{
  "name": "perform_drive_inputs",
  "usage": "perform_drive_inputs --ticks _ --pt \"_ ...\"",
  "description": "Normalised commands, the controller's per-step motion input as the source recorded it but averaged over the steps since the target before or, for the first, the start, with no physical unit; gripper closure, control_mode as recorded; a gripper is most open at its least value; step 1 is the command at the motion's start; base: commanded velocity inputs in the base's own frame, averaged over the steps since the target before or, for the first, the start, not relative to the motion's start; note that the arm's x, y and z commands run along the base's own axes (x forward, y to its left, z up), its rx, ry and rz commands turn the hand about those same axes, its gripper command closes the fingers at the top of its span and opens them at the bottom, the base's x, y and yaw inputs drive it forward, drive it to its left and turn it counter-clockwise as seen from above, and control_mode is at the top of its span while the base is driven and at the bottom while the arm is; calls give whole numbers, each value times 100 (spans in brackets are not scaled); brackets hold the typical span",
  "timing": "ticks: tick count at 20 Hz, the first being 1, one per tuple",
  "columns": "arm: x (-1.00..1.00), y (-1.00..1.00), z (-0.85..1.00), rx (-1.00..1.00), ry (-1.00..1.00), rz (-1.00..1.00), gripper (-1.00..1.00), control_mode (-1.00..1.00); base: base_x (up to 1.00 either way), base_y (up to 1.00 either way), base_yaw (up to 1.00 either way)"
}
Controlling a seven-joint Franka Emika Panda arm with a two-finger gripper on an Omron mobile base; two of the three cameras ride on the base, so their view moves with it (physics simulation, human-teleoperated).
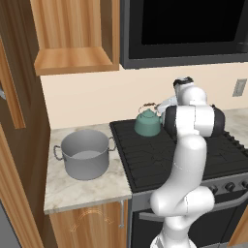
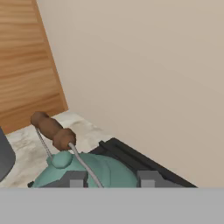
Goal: Pick the kettle from the cabinet and place it on a stove burner. Then pick the pot from the counter and place it on another stove burner. Finally, turn both burners on.
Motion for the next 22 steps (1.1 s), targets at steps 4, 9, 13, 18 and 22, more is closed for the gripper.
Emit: perform_drive_inputs --ticks 4,9,13,18,22 --pt "0 0 -13 0 -5 6 -100 -100 0 0 0" --pt "0 0 -11 0 -8 6 -100 -100 0 0 0" --pt "0 0 -1 0 -12 7 -100 -100 0 0 0" --pt "0 -2 0 -1 -12 5 -100 -100 0 0 0" --pt "0 -4 0 -1 -10 4 -100 -100 0 0 0"
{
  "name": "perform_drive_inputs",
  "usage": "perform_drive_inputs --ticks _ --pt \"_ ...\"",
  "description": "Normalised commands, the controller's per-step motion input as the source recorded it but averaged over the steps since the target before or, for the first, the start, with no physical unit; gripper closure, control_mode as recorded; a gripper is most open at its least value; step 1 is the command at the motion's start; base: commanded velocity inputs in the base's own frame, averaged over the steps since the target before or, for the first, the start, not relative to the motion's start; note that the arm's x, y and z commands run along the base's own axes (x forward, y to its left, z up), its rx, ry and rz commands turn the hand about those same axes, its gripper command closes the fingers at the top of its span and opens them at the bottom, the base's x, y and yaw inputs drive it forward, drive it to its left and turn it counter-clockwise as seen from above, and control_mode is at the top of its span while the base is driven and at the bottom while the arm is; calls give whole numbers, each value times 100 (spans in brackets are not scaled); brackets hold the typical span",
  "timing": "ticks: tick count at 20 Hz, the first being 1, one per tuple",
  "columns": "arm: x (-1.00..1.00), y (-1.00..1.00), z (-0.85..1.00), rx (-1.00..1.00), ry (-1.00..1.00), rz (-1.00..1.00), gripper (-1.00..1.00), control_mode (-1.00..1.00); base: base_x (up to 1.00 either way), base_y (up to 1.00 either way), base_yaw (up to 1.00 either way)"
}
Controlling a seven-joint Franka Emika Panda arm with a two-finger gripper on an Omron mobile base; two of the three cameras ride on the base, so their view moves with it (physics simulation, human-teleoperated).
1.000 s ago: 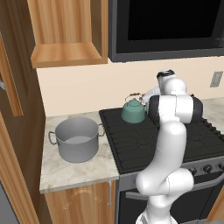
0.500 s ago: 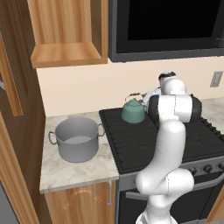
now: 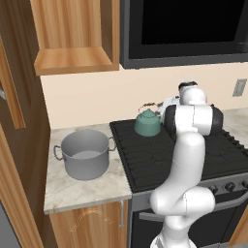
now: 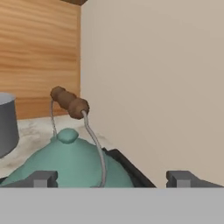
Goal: Pick the kettle from the cabinet and place it on a stove burner. Then pick the pot from the counter and place it on another stove burner. Finally, turn both burners on.
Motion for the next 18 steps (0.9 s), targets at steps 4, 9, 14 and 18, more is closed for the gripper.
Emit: perform_drive_inputs --ticks 4,9,14,18 --pt "0 -7 3 -3 -10 4 -100 -100 0 0 0" --pt "0 -12 10 -6 -10 4 -100 -100 0 0 0" --pt "-2 -9 7 -5 -7 4 -100 -100 0 0 0" --pt "-8 -5 8 -5 -8 3 -100 -100 0 0 0"
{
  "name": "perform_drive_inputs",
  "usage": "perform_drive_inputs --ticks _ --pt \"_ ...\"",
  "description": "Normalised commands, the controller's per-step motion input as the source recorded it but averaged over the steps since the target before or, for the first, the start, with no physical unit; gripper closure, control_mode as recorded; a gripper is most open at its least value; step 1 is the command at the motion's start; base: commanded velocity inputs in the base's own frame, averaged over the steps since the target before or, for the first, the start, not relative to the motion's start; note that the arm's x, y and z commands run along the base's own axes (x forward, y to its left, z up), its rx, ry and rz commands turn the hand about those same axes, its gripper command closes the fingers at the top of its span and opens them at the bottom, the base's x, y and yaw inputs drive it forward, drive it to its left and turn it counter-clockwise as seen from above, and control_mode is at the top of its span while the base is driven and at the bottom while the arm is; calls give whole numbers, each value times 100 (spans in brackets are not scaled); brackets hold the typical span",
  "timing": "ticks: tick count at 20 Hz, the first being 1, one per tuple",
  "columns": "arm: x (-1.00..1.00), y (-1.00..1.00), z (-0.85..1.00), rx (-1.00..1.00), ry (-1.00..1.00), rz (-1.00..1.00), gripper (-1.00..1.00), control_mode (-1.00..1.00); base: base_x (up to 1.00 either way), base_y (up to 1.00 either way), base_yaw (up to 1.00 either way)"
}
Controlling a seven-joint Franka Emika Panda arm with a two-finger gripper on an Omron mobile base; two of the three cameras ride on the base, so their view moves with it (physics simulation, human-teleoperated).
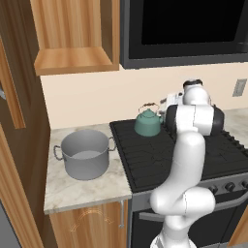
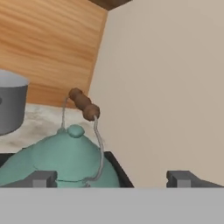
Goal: Pick the kettle from the cabinet and place it on a stove burner. Then pick the pot from the counter and place it on another stove burner. Finally, turn both burners on.
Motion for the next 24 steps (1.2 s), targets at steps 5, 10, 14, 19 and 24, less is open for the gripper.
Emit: perform_drive_inputs --ticks 5,10,14,19,24 --pt "-20 -2 14 -6 -10 4 -100 -100 0 0 0" --pt "-34 0 20 -9 -9 3 -100 -100 0 0 0" --pt "-44 0 15 -10 -7 2 -100 -100 0 0 0" --pt "-41 0 17 -10 -9 3 -100 -100 0 0 0" --pt "-43 11 21 -11 -11 5 -100 -100 0 0 0"
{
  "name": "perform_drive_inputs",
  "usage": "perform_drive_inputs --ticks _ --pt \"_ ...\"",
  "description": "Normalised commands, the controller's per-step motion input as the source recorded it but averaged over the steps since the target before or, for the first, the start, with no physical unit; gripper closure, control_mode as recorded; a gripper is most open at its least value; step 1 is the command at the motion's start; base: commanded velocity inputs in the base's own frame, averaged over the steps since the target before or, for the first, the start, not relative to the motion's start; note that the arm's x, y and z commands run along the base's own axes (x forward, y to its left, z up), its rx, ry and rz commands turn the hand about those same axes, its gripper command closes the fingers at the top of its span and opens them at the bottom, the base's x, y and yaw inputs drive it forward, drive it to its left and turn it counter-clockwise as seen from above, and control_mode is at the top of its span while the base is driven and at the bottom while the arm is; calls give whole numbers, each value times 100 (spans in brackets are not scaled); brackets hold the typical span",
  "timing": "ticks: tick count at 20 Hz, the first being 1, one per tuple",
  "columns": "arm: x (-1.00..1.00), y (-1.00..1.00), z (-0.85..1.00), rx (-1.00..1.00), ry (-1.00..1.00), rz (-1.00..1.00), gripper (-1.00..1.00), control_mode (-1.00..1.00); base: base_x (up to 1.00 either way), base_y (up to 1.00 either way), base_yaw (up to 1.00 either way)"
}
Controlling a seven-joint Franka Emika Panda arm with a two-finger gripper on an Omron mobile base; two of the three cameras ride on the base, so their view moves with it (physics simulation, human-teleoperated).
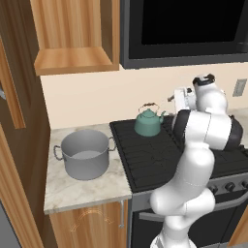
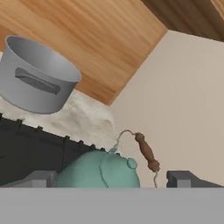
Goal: Pick the kettle from the cabinet and place it on a stove burner. Then pick the pot from the counter and place it on another stove burner. Finally, turn both burners on.
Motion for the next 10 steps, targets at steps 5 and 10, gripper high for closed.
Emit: perform_drive_inputs --ticks 5,10 --pt "-38 24 21 -13 -12 7 -100 -100 0 0 0" --pt "-30 28 20 -14 -11 8 -100 -100 0 0 0"
